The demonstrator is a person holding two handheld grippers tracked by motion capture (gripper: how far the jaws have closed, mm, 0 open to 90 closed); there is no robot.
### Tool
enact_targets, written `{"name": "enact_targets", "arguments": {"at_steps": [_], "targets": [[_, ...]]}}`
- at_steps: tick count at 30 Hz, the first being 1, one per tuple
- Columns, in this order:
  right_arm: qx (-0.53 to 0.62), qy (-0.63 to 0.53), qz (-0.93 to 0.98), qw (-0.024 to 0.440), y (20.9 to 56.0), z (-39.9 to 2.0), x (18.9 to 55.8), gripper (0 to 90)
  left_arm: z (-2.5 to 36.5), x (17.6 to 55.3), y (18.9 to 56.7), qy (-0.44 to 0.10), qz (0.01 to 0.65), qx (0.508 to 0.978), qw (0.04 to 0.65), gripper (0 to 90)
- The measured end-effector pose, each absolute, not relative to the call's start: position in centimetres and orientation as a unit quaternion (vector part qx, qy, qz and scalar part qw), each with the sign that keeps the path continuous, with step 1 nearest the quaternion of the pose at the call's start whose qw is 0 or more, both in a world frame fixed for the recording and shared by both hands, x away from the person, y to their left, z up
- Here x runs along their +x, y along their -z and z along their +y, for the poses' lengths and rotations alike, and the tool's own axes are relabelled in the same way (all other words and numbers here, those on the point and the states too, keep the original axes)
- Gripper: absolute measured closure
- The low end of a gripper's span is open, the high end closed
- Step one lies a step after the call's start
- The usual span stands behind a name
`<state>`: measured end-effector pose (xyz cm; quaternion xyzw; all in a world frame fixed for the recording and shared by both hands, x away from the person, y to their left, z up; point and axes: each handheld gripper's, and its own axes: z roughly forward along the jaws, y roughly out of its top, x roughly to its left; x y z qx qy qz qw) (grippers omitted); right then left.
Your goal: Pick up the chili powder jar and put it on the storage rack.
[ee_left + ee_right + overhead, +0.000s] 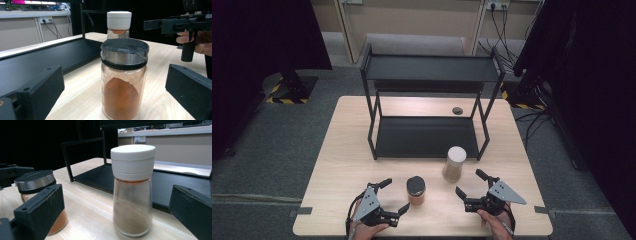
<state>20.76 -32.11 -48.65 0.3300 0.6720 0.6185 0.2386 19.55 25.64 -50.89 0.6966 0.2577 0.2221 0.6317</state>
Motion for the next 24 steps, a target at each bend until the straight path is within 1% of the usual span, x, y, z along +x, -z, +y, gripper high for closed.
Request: {"name": "enact_targets", "arguments": {"at_steps": [24], "targets": [[0.335, -0.622, 0.667, 0.237, 48.8, -32.12, 20.58, 0.4, 25.8, 19.33, 51.01, -0.225, 0.266, 0.693, 0.631, 1.4]]}}
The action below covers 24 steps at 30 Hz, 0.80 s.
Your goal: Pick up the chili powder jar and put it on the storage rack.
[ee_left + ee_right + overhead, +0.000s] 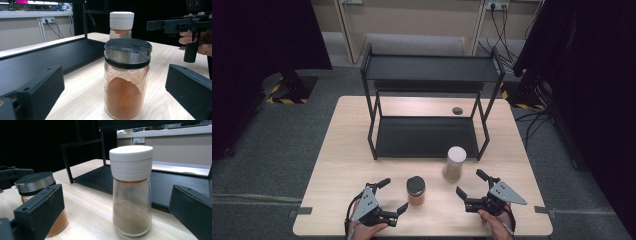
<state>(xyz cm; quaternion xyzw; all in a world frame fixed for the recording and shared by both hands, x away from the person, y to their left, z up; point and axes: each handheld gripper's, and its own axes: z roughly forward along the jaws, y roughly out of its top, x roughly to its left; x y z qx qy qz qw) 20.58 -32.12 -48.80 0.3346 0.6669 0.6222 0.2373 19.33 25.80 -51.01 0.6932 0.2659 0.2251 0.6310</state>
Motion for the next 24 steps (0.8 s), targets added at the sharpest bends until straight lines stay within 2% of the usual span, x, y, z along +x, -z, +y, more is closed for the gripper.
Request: {"name": "enact_targets", "arguments": {"at_steps": [24], "targets": [[0.337, -0.621, 0.666, 0.239, 48.8, -32.0, 20.5, 0.4, 24.8, 19.8, 50.8, -0.22, 0.269, 0.693, 0.632, 1.4]]}}
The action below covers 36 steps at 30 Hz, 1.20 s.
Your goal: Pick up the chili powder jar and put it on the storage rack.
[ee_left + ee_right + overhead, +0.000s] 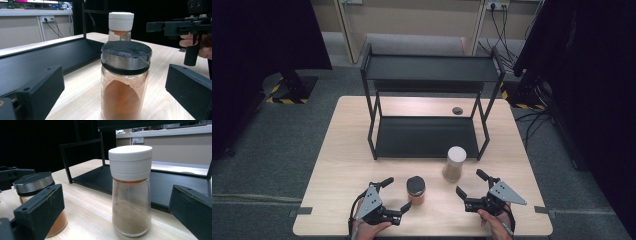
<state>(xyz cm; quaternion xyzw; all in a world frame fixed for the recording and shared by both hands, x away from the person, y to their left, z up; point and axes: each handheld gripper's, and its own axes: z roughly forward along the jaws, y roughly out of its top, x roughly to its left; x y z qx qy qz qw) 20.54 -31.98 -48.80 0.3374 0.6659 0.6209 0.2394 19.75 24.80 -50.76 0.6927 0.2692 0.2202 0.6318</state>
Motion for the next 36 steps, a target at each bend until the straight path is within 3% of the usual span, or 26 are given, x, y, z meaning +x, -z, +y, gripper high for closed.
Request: {"name": "enact_targets", "arguments": {"at_steps": [36], "targets": [[0.342, -0.623, 0.663, 0.235, 48.9, -32.0, 20.7, 0.4, 22.4, 22.2, 50.1, -0.2, 0.251, 0.718, 0.618, 4.3]]}}
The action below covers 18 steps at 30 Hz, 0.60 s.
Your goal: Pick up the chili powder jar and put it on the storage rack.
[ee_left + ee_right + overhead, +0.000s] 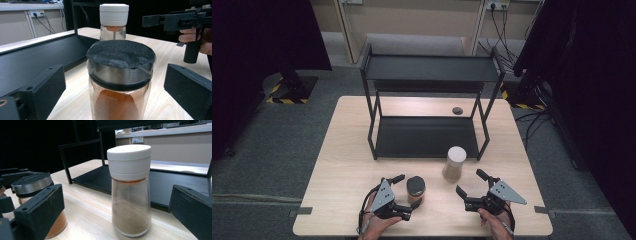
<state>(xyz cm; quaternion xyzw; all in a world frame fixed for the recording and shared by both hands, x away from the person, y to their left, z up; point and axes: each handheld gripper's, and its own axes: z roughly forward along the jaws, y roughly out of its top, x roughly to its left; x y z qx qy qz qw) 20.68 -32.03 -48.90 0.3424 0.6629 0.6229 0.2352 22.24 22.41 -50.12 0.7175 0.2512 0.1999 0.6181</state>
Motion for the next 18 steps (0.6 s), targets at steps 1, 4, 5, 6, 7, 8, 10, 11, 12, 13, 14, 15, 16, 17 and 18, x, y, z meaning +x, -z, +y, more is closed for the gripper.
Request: {"name": "enact_targets", "arguments": {"at_steps": [1, 4, 5, 6, 7, 8, 10, 11, 12, 13, 14, 15, 16, 17, 18], "targets": [[0.342, -0.623, 0.663, 0.235, 48.9, -32.0, 20.7, 0.4, 22.3, 22.4, 50.1, -0.198, 0.25, 0.719, 0.618, 4.7], [0.343, -0.623, 0.663, 0.234, 48.9, -32.1, 20.7, 0.4, 22.1, 22.7, 50.1, -0.193, 0.252, 0.721, 0.616, 6.1], [0.343, -0.623, 0.663, 0.234, 48.9, -32.1, 20.7, 0.4, 22.0, 22.7, 50.1, -0.192, 0.254, 0.722, 0.615, 6.5], [0.343, -0.623, 0.663, 0.234, 48.9, -32.1, 20.7, 0.4, 22.0, 22.8, 50.2, -0.191, 0.254, 0.722, 0.614, 7.0], [0.343, -0.623, 0.662, 0.235, 48.9, -32.0, 20.7, 0.4, 22.0, 22.9, 50.2, -0.189, 0.255, 0.722, 0.615, 7.9], [0.342, -0.624, 0.662, 0.235, 48.9, -32.1, 20.7, 0.4, 21.9, 23.0, 50.2, -0.187, 0.254, 0.723, 0.614, 9.3], [0.343, -0.624, 0.662, 0.235, 48.9, -32.1, 20.7, 0.4, 21.8, 23.1, 50.2, -0.186, 0.252, 0.726, 0.612, 10.9], [0.343, -0.624, 0.662, 0.234, 48.9, -32.1, 20.7, 0.4, 21.7, 23.1, 50.2, -0.185, 0.251, 0.727, 0.612, 11.6], [0.343, -0.624, 0.662, 0.234, 48.9, -32.1, 20.7, 0.4, 21.6, 23.1, 50.1, -0.185, 0.249, 0.729, 0.61, 12.4], [0.343, -0.624, 0.662, 0.234, 48.9, -32.1, 20.7, 0.4, 21.6, 23.2, 50.1, -0.187, 0.247, 0.73, 0.609, 13.9], [0.343, -0.624, 0.662, 0.234, 48.9, -32.1, 20.7, 0.4, 21.5, 23.2, 50.0, -0.187, 0.247, 0.732, 0.607, 15.3], [0.343, -0.624, 0.662, 0.234, 48.9, -32.1, 20.7, 0.4, 21.4, 23.3, 50.0, -0.186, 0.248, 0.732, 0.607, 16.5], [0.343, -0.624, 0.662, 0.234, 48.9, -32.1, 20.7, 0.4, 21.4, 23.4, 50.0, -0.184, 0.247, 0.733, 0.607, 18.4], [0.344, -0.624, 0.661, 0.234, 48.9, -32.1, 20.7, 0.3, 21.3, 23.4, 49.9, -0.184, 0.247, 0.734, 0.606, 20.4], [0.344, -0.624, 0.661, 0.234, 48.9, -32.1, 20.7, 0.4, 21.3, 23.5, 49.9, -0.183, 0.247, 0.735, 0.605, 21.9]]}}
